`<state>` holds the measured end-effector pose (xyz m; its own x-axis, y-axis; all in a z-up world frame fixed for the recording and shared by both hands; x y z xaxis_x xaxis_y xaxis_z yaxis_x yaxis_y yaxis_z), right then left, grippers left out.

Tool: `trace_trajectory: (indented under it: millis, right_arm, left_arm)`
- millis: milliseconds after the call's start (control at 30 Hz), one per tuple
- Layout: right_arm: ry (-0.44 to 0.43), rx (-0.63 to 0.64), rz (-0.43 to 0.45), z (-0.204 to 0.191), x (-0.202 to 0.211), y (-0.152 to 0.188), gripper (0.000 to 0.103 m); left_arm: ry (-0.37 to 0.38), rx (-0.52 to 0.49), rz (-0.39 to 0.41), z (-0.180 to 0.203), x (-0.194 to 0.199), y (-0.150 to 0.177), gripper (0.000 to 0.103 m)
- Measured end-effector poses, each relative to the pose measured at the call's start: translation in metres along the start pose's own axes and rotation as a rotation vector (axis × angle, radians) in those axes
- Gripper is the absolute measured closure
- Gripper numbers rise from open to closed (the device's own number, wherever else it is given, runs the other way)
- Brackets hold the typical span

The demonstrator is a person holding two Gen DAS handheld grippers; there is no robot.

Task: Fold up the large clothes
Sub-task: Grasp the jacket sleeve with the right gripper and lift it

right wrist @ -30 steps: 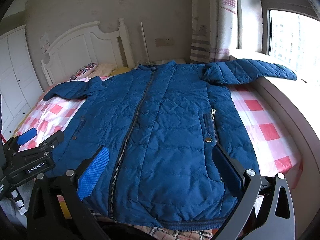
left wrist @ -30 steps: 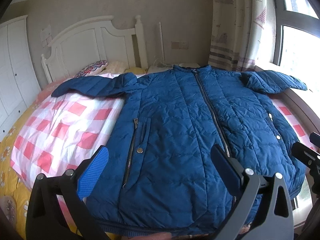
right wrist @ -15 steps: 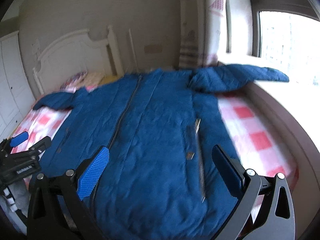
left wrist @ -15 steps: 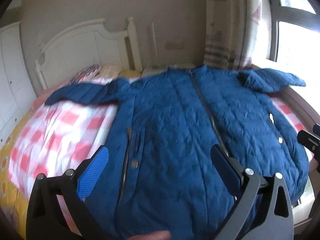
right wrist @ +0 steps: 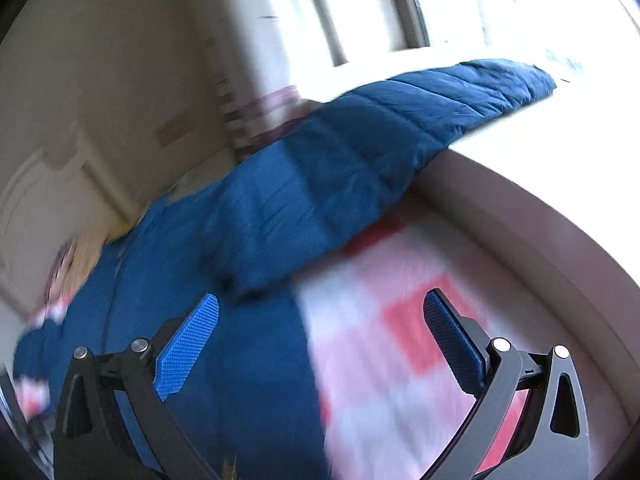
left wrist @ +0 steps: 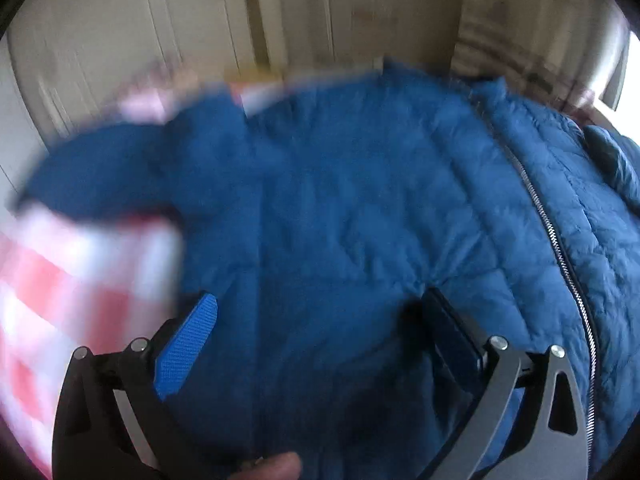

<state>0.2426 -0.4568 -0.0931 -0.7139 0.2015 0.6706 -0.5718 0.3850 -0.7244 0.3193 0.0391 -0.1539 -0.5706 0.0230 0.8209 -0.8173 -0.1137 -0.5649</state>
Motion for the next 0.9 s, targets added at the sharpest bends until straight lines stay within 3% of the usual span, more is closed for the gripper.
trace_trajectory:
  millis: [67, 200, 233, 367, 433, 567, 633, 767, 800, 833, 900]
  right_arm:
    - [0.034, -0.019, -0.005, 0.008, -0.018, -0.013, 0.004]
    - [0.085, -0.072, -0.002, 0.021, -0.044, -0.037, 0.004]
    - [0.090, -0.075, -0.003, 0.021, -0.048, -0.040, 0.009]
    - [0.060, -0.025, 0.064, 0.010, -0.048, -0.057, 0.069]
    - [0.015, 0.098, 0.138, -0.022, -0.029, -0.065, 0.077]
    - [-0.101, 0.388, 0.186, -0.111, 0.002, -0.053, 0.077]
    - [-0.184, 0.559, 0.171, -0.165, 0.008, -0.030, 0.077]
    - [-0.265, 0.732, -0.044, -0.227, -0.025, 0.031, 0.075]
    - [-0.270, 0.757, -0.127, -0.233, -0.039, 0.048, 0.072]
    - [-0.263, 0.779, -0.192, -0.236, -0.052, 0.062, 0.057]
    - [-0.245, 0.791, -0.165, -0.233, -0.050, 0.064, 0.050]
  left_arm:
    - [0.032, 0.028, 0.005, -0.005, 0.001, -0.001, 0.002]
    - [0.001, 0.007, -0.006, -0.002, -0.003, -0.001, 0.002]
    - [-0.008, 0.000, -0.010, -0.001, -0.005, -0.001, 0.002]
    - [-0.012, 0.022, -0.026, 0.000, -0.005, -0.003, 0.002]
    - [-0.020, 0.017, -0.030, 0.000, -0.006, -0.005, 0.002]
    - [-0.001, 0.011, -0.027, -0.002, -0.004, -0.005, 0.002]
    - [-0.002, 0.010, -0.024, -0.002, -0.004, -0.006, 0.002]
    - [-0.004, 0.009, -0.021, -0.002, -0.004, -0.006, 0.002]
    - [-0.004, 0.009, -0.021, -0.002, -0.004, -0.006, 0.002]
    - [-0.003, 0.009, -0.020, -0.002, -0.004, -0.006, 0.002]
    - [-0.002, 0.010, -0.020, -0.002, -0.004, -0.005, 0.002]
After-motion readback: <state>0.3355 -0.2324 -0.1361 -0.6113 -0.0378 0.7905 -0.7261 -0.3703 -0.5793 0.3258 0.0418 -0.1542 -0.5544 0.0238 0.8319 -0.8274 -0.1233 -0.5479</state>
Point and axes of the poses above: each gripper's, at about its wrist camera, not at the fingertips, and x roughly against the way its jaws point, z to its right, y to its underside, the point moved 5 cm from there along -x, roughly the way its jaws point, and after that the axes turned 11 degrees about x, right-handed, at the moved point
